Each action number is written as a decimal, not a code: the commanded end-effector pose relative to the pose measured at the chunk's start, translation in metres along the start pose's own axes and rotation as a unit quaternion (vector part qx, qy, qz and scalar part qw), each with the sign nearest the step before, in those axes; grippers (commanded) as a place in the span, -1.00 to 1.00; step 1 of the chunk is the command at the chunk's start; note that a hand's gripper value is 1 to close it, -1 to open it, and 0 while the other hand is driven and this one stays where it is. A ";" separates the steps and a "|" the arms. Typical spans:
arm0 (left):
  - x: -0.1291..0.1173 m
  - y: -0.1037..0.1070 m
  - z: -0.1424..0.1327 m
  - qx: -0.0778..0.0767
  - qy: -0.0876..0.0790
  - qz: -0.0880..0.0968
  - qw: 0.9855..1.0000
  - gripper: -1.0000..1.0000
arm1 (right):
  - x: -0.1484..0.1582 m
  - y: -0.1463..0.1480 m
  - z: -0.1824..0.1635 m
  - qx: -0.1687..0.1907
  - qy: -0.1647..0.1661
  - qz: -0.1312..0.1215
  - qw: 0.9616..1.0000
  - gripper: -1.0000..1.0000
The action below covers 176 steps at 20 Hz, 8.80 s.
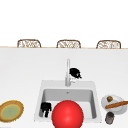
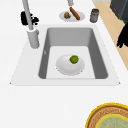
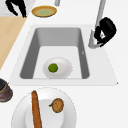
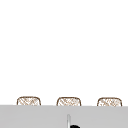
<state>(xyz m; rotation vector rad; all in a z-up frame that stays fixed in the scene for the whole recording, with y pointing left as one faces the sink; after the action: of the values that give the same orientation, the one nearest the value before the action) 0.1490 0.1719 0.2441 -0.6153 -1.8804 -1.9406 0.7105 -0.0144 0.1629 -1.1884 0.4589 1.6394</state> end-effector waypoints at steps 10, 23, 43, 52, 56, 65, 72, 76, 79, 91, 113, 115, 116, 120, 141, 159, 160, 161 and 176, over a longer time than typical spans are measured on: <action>0.000 0.000 0.000 0.000 0.000 0.000 1.000 0.00 | -0.004 0.007 0.006 0.026 -0.094 -0.017 0.995 1.00; 0.000 0.000 0.000 0.000 0.000 0.000 1.000 0.00 | -0.019 0.002 -0.005 -0.009 -0.083 -0.015 0.996 -1.00; 0.000 0.000 0.000 0.000 0.000 0.000 1.000 0.00 | -0.042 0.010 -0.019 -0.048 -0.251 -0.060 0.965 -1.00; 0.000 0.000 0.000 0.000 0.000 0.000 1.000 0.00 | -0.046 0.011 -0.014 -0.056 -0.259 -0.067 0.962 1.00; 0.000 0.000 0.000 0.000 0.000 0.000 1.000 0.00 | -0.061 0.012 -0.004 -0.046 -0.266 -0.070 0.960 1.00; 0.000 0.000 0.000 0.000 0.000 0.000 1.000 0.00 | -0.037 -0.002 0.020 -0.023 -0.179 -0.017 0.983 1.00; 0.000 0.000 0.000 0.000 0.000 0.000 1.000 0.00 | -0.030 -0.003 0.020 -0.024 -0.166 -0.004 0.986 1.00; 0.000 0.000 0.000 0.000 0.000 0.000 1.000 0.00 | -0.029 -0.001 0.019 -0.028 -0.167 -0.001 0.986 1.00; 0.000 0.000 0.000 0.000 0.000 0.000 1.000 0.00 | -0.027 0.000 0.020 -0.030 -0.164 -0.001 0.986 1.00; 0.000 0.000 0.000 0.000 0.000 0.000 1.000 0.00 | -0.020 0.003 0.024 -0.044 -0.131 -0.006 0.990 1.00; 0.000 0.000 0.000 0.000 0.000 0.000 1.000 0.00 | -0.067 -0.001 0.008 -0.042 -0.128 -0.004 0.991 -1.00; 0.000 0.000 0.000 0.000 0.000 0.000 1.000 0.00 | -0.062 0.000 0.001 -0.039 -0.134 -0.006 0.990 -1.00; 0.000 0.000 0.000 0.000 0.000 0.000 1.000 0.00 | -0.063 0.001 0.004 -0.042 -0.133 -0.008 0.990 -1.00; 0.000 0.000 0.000 0.000 0.000 0.000 1.000 0.00 | -0.090 0.006 -0.007 -0.043 -0.168 -0.027 0.984 -1.00; 0.000 0.000 0.000 0.000 0.000 0.000 1.000 0.00 | -0.135 0.053 -0.020 -0.075 -0.202 -0.067 0.974 -1.00; 0.000 0.000 0.000 0.000 0.000 0.000 1.000 0.00 | -0.141 0.134 0.010 -0.099 -0.356 -0.125 0.921 -1.00; 0.000 0.000 0.000 0.000 0.000 0.000 1.000 0.00 | -0.142 0.140 0.012 -0.100 -0.363 -0.131 0.917 -1.00; 0.000 0.000 0.000 0.000 0.000 0.000 1.000 0.00 | -0.143 0.145 0.014 -0.102 -0.372 -0.137 0.913 -1.00; 0.000 0.000 0.000 0.000 0.000 0.000 1.000 0.00 | -0.140 0.195 0.030 -0.097 -0.436 -0.174 0.878 -1.00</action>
<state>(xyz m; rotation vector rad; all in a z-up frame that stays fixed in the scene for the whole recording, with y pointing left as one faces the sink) 0.1490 0.1719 0.2441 -0.6153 -1.8804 -1.9406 0.5242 -0.1390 0.2497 -0.4910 -0.4668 1.7216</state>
